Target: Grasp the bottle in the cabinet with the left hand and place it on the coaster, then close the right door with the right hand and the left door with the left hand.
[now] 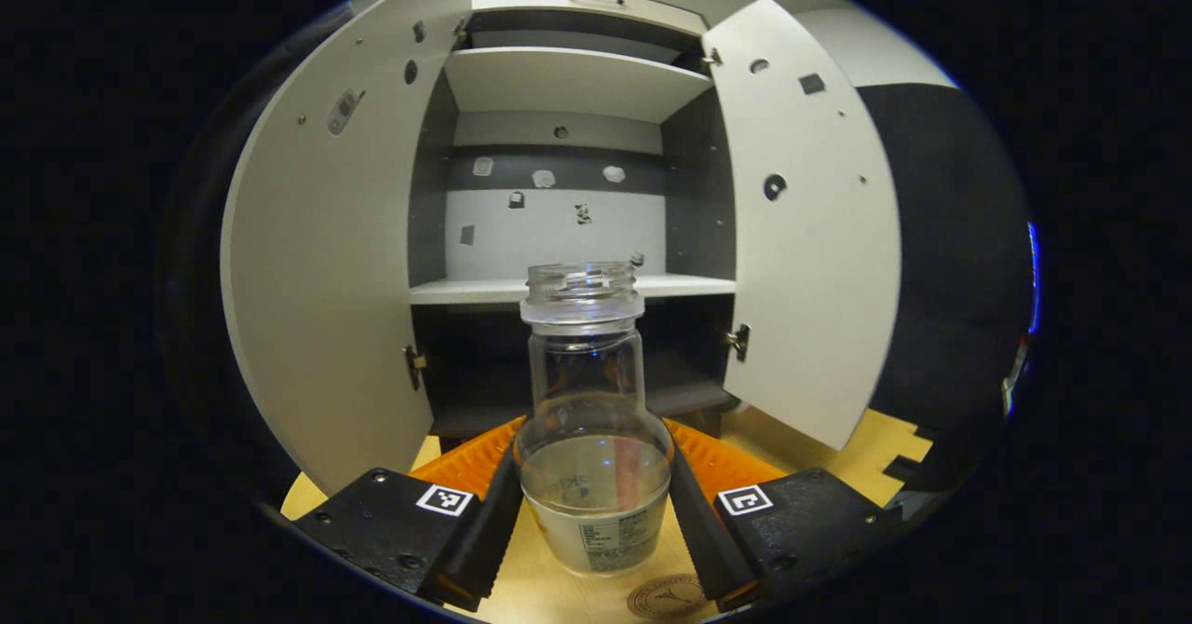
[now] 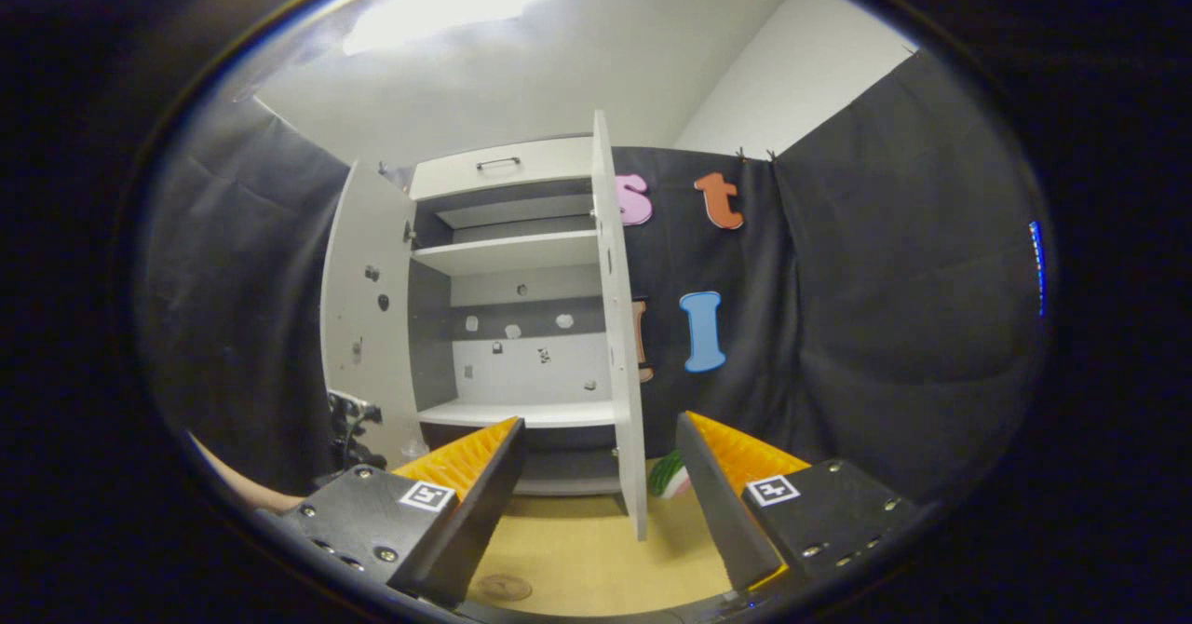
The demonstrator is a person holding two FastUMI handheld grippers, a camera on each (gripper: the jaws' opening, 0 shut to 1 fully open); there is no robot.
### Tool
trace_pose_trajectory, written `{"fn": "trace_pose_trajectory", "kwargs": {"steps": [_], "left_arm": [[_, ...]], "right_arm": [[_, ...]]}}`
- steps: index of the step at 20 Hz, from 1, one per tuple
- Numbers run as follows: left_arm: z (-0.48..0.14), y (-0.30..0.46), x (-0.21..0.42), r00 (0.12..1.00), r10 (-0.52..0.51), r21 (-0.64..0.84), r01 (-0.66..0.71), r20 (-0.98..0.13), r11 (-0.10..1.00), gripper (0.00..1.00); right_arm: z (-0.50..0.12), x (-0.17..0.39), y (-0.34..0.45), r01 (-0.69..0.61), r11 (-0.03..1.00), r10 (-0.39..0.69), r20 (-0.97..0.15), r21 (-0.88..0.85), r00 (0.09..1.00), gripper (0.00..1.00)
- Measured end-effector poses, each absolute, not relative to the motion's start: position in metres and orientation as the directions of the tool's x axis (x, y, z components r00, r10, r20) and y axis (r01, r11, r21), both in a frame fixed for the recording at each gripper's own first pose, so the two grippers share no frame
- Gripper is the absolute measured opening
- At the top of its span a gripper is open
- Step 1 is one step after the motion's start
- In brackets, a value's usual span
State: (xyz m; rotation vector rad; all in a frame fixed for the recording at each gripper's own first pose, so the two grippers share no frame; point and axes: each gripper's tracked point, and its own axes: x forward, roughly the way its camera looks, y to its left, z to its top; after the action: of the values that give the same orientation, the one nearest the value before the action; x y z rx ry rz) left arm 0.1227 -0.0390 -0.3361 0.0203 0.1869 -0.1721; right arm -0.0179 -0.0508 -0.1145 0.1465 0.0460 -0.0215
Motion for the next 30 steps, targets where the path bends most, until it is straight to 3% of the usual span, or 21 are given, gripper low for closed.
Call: {"fn": "trace_pose_trajectory", "kwargs": {"steps": [3,9,12,15,20,22,24,25,30], "left_arm": [[-0.37,-0.068,0.102,0.945,-0.253,-0.006,0.258,-0.205,0.966,0.81],[-0.432,-0.111,0.074,0.883,-0.398,0.012,0.414,-0.248,0.91,0.81],[-0.46,-0.112,0.069,0.868,-0.413,0.058,0.444,-0.277,0.894,0.81],[-0.469,-0.109,0.073,0.867,-0.413,0.031,0.438,-0.277,0.898,0.81],[-0.469,-0.111,0.068,0.861,-0.443,0.055,0.469,-0.25,0.881,0.83],[-0.466,-0.115,0.063,0.839,-0.488,0.066,0.516,-0.241,0.854,0.84],[-0.464,-0.109,0.057,0.823,-0.491,0.084,0.532,-0.284,0.843,0.93],[-0.453,-0.101,0.058,0.826,-0.486,0.094,0.529,-0.287,0.843,0.99],[-0.396,-0.093,0.058,0.826,-0.494,0.027,0.52,-0.274,0.854,0.98]], "right_arm": [[-0.124,0.004,-0.042,-0.035,0.985,0.045,-0.054,0.17,0.997,0.95],[-0.138,0.036,-0.055,-0.03,0.988,0.041,-0.068,0.151,0.997,0.98],[-0.157,0.044,-0.062,-0.013,0.99,0.03,-0.122,0.143,0.992,0.94],[-0.159,0.043,-0.07,-0.027,0.988,0.041,-0.092,0.154,0.995,0.95],[-0.155,0.036,-0.091,-0.027,0.983,0.039,-0.064,0.18,0.997,0.98],[-0.153,0.041,-0.097,-0.011,0.985,0.023,-0.073,0.17,0.997,0.95],[-0.149,0.042,-0.098,-0.005,0.987,0.018,-0.075,0.161,0.997,0.98],[-0.147,0.039,-0.099,-0.006,0.988,0.018,-0.074,0.156,0.997,0.98],[-0.149,0.033,-0.1,0.017,0.99,-0.004,-0.101,0.137,0.995,0.95]]}}
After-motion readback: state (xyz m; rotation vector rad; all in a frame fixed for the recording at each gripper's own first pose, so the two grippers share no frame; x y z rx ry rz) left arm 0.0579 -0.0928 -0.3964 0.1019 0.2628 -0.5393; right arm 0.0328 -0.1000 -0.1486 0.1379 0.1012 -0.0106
